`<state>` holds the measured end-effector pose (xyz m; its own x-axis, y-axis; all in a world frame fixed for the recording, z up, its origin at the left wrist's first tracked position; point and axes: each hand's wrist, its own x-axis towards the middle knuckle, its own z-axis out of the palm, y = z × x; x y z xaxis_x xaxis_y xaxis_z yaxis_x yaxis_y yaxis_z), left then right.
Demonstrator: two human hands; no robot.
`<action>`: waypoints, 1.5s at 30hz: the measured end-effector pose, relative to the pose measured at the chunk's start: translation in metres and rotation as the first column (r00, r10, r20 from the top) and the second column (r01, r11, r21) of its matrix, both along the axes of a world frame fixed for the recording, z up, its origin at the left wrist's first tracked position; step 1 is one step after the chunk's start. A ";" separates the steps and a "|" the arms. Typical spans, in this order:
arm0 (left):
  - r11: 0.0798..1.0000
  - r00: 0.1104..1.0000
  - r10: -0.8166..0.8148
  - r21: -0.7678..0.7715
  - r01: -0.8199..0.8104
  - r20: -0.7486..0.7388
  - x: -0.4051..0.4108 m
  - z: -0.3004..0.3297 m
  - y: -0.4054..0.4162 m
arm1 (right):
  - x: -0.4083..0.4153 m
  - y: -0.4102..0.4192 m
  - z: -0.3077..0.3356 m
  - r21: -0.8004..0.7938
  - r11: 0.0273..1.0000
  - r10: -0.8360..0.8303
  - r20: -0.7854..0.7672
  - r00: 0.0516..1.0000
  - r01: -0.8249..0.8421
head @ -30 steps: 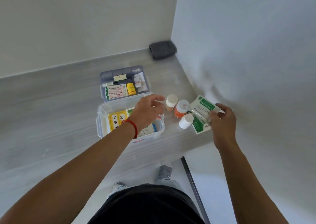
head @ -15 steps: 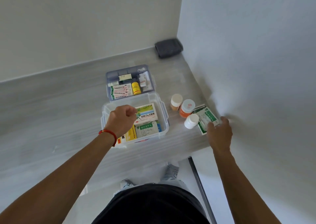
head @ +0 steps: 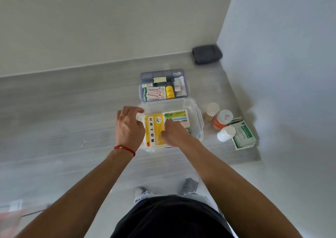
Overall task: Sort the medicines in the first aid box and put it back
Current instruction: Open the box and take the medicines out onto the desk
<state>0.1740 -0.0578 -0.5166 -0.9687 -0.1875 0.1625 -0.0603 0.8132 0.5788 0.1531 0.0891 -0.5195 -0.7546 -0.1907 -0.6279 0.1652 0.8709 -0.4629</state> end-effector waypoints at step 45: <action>0.766 0.297 -0.636 0.538 0.352 0.712 0.038 -0.018 0.109 | 0.155 0.223 -0.029 -0.403 0.508 -0.706 0.312 0.636 0.761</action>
